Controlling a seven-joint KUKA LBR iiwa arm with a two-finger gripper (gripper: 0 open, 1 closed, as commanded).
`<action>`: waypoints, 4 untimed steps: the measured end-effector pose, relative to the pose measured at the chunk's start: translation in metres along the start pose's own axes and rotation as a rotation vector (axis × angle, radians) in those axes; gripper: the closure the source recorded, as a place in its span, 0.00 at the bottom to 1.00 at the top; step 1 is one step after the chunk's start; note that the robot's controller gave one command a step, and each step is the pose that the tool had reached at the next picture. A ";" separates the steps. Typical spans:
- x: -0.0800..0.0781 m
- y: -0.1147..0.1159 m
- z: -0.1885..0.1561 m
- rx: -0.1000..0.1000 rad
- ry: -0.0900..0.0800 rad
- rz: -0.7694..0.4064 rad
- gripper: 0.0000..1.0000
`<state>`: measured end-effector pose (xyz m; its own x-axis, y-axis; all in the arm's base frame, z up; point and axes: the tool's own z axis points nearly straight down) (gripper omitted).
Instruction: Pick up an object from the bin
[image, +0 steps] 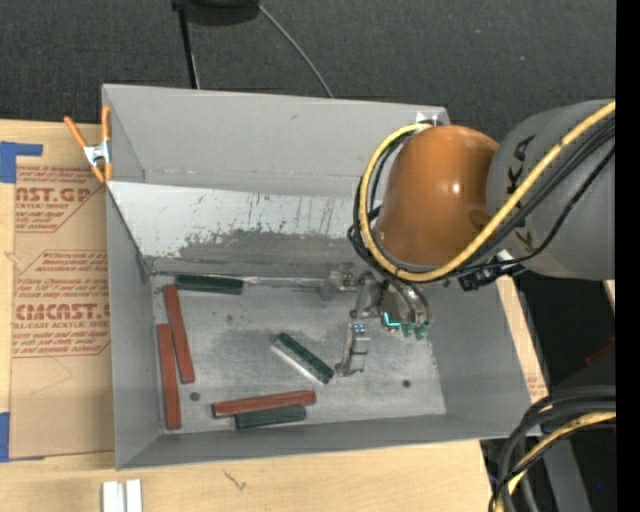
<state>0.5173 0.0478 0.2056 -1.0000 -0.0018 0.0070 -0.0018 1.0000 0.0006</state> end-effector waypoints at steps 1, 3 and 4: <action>-0.002 0.000 -0.004 -0.001 -0.008 0.001 0.00; -0.019 -0.013 0.071 -0.001 -0.007 0.072 0.00; -0.014 0.002 0.135 0.000 -0.005 0.082 1.00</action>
Offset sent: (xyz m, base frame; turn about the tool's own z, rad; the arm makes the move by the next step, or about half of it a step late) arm 0.0363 -0.0246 -0.1078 -0.1727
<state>0.5307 0.0502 0.0701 -0.9968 0.0798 0.0016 0.0798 0.9968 0.0006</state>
